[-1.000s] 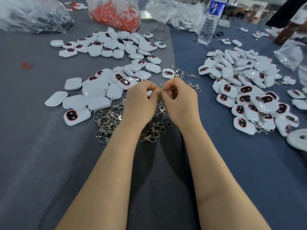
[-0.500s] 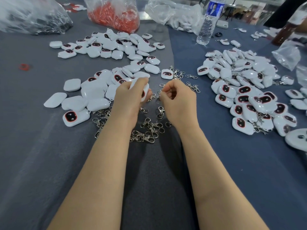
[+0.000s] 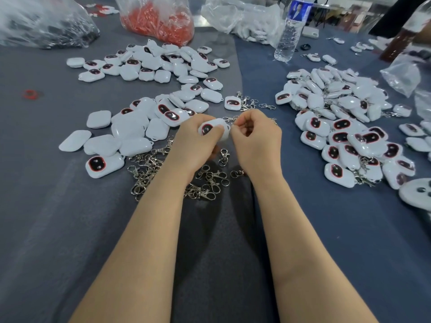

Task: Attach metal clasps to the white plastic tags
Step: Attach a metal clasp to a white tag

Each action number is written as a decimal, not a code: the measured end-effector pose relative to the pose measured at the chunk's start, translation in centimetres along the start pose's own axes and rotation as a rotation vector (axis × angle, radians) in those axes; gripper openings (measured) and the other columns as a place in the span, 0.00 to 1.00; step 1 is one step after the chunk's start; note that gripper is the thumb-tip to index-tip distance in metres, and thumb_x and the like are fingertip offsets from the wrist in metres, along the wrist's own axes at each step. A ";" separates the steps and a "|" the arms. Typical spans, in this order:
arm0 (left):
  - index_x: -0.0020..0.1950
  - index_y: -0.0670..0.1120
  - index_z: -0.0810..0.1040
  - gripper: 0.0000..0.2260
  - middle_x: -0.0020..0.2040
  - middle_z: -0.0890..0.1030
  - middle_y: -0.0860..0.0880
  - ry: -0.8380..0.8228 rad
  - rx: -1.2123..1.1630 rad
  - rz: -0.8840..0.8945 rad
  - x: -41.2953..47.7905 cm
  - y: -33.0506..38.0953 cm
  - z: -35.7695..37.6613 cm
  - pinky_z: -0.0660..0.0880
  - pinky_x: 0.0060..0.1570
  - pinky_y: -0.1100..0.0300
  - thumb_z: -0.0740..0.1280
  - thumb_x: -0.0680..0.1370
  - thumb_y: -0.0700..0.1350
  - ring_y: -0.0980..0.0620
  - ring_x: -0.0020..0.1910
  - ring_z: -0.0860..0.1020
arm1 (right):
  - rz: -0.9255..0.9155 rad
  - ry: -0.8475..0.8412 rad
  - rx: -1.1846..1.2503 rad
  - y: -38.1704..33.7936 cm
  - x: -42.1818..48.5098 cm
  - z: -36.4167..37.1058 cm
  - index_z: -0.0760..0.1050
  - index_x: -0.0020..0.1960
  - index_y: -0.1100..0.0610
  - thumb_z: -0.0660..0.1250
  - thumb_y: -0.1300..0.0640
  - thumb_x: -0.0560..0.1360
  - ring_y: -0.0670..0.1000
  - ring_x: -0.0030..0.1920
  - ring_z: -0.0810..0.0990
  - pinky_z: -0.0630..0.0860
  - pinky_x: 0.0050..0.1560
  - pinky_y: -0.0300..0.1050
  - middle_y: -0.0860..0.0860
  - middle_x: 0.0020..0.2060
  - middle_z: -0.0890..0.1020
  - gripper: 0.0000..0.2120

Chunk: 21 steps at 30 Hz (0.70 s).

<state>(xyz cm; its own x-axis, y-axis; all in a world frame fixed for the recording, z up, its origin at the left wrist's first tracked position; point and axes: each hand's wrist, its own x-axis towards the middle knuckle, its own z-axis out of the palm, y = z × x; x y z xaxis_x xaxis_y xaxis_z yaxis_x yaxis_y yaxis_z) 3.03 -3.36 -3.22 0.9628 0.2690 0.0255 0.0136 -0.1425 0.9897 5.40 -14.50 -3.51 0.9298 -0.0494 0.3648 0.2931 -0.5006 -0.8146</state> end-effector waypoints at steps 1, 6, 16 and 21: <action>0.46 0.50 0.77 0.04 0.35 0.77 0.52 -0.001 0.027 0.015 0.0 -0.1 0.0 0.76 0.29 0.63 0.65 0.76 0.42 0.61 0.24 0.74 | -0.006 -0.012 -0.008 0.0 0.0 0.0 0.74 0.40 0.56 0.64 0.66 0.70 0.42 0.31 0.69 0.67 0.36 0.29 0.46 0.30 0.73 0.06; 0.49 0.48 0.77 0.03 0.35 0.77 0.52 0.018 0.124 0.043 0.3 -0.6 0.0 0.77 0.33 0.59 0.65 0.76 0.43 0.62 0.24 0.74 | -0.029 -0.050 -0.047 0.2 -0.1 0.2 0.74 0.41 0.56 0.64 0.66 0.71 0.44 0.33 0.70 0.68 0.36 0.34 0.47 0.32 0.75 0.05; 0.51 0.47 0.77 0.05 0.37 0.77 0.50 0.047 0.246 0.067 0.4 -0.7 0.0 0.78 0.50 0.48 0.64 0.76 0.44 0.43 0.44 0.79 | -0.060 -0.103 -0.139 0.2 -0.3 0.6 0.73 0.41 0.55 0.63 0.65 0.73 0.50 0.38 0.75 0.75 0.41 0.46 0.49 0.34 0.78 0.06; 0.51 0.45 0.76 0.05 0.40 0.75 0.49 0.069 0.338 0.125 0.6 -0.9 0.1 0.70 0.43 0.57 0.63 0.77 0.44 0.47 0.43 0.75 | -0.071 -0.135 -0.183 0.1 -0.3 0.8 0.75 0.43 0.58 0.63 0.64 0.74 0.53 0.40 0.75 0.75 0.43 0.50 0.52 0.37 0.78 0.04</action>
<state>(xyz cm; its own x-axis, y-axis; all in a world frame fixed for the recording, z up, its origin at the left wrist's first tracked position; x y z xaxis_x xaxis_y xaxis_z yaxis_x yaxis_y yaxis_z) 3.58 -3.12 -4.14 0.9424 0.2914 0.1645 -0.0037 -0.4824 0.8759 5.34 -13.88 -4.07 0.9331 0.1015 0.3451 0.3253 -0.6476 -0.6890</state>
